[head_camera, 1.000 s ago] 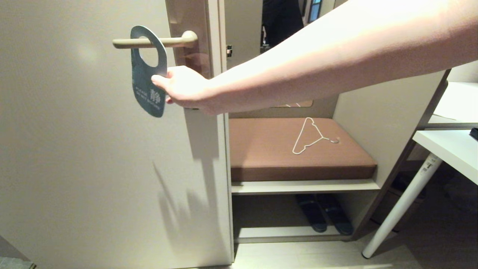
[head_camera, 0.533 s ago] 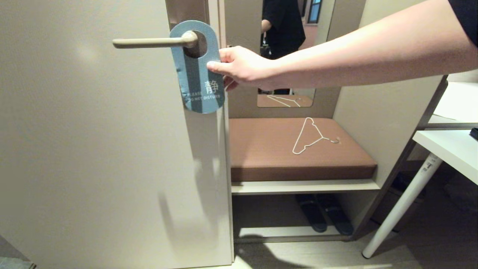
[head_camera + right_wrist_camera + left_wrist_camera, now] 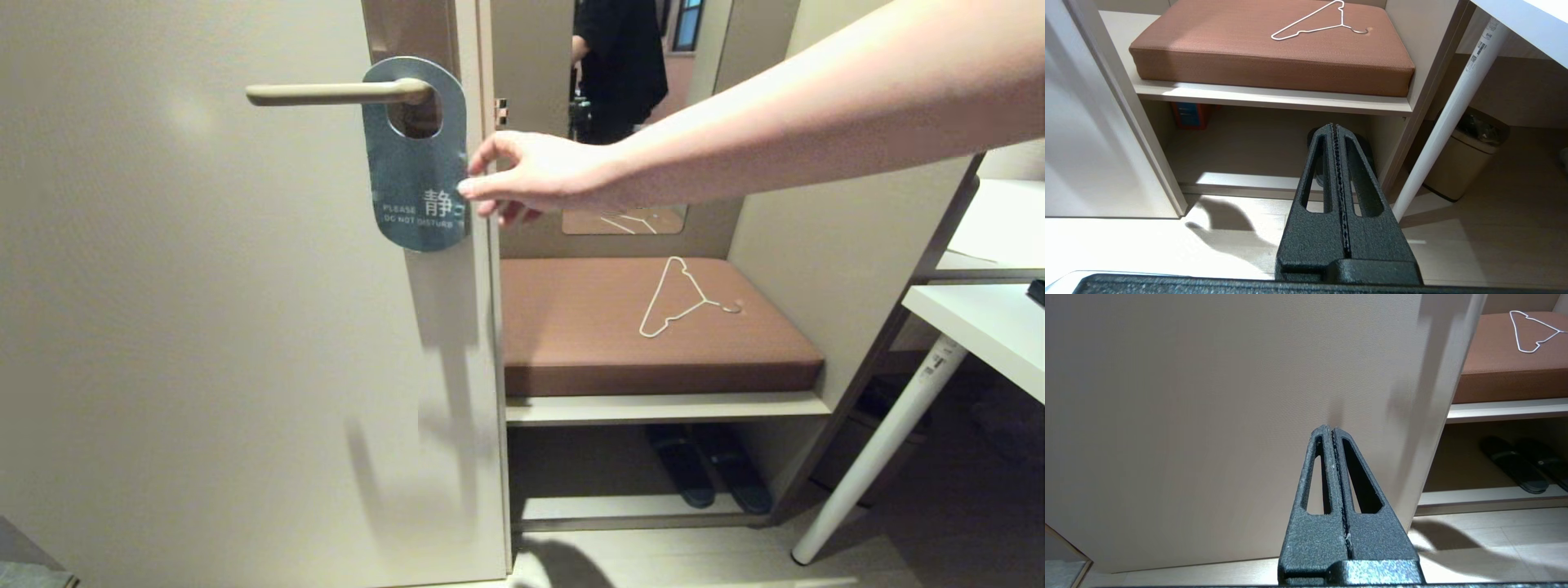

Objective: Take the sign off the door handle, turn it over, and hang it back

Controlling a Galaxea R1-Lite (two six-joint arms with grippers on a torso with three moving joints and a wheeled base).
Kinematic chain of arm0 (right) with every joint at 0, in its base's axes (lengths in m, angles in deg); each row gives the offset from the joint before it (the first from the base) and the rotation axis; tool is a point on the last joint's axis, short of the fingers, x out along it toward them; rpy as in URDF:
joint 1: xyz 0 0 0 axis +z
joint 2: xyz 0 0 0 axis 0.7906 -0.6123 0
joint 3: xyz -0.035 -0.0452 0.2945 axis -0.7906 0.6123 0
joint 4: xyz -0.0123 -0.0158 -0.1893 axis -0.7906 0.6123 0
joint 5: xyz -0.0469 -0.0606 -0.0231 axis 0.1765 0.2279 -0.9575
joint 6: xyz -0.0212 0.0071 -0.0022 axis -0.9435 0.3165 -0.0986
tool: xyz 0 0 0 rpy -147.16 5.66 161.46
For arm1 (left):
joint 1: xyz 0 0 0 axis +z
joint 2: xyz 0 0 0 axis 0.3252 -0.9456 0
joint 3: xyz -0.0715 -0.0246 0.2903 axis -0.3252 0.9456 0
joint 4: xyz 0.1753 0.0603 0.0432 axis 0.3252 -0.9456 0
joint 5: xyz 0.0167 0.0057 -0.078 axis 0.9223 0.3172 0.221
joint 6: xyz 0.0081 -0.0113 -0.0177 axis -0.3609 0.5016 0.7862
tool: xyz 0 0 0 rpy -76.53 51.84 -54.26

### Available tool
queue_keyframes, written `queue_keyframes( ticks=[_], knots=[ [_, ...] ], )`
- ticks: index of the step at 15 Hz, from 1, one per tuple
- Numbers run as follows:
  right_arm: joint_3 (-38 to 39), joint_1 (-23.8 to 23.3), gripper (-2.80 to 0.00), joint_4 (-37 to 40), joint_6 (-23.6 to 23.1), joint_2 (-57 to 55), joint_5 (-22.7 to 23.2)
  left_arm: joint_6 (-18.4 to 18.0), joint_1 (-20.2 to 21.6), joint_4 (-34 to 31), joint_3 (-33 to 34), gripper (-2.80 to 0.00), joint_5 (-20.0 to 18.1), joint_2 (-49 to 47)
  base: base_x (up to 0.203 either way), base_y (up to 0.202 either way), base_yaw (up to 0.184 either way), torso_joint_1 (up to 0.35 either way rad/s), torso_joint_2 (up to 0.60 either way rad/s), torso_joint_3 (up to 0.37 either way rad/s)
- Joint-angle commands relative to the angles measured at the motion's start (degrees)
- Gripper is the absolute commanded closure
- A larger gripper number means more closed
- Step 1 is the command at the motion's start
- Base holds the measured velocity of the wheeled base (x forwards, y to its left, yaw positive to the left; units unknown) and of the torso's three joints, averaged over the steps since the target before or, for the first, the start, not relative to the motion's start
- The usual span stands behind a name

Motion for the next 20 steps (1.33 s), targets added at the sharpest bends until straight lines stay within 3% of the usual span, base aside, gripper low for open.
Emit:
queue_keyframes(
  ticks=[1, 20],
  knots=[
    [0.0, 0.0, 0.0, 0.0, 0.0, 0.0, 0.0, 0.0, 0.0, 0.0, 0.0, 0.0, 0.0, -0.1, 0.0, 0.0, 0.0, 0.0, 0.0, 0.0],
    [0.0, 0.0, 0.0, 0.0, -0.2, 0.0, -0.2, 0.0, 0.0, 0.0, 0.0, 0.0, 0.0, -0.1, 0.0, 0.0, 0.0, 0.0, 0.0, 0.0]
  ],
)
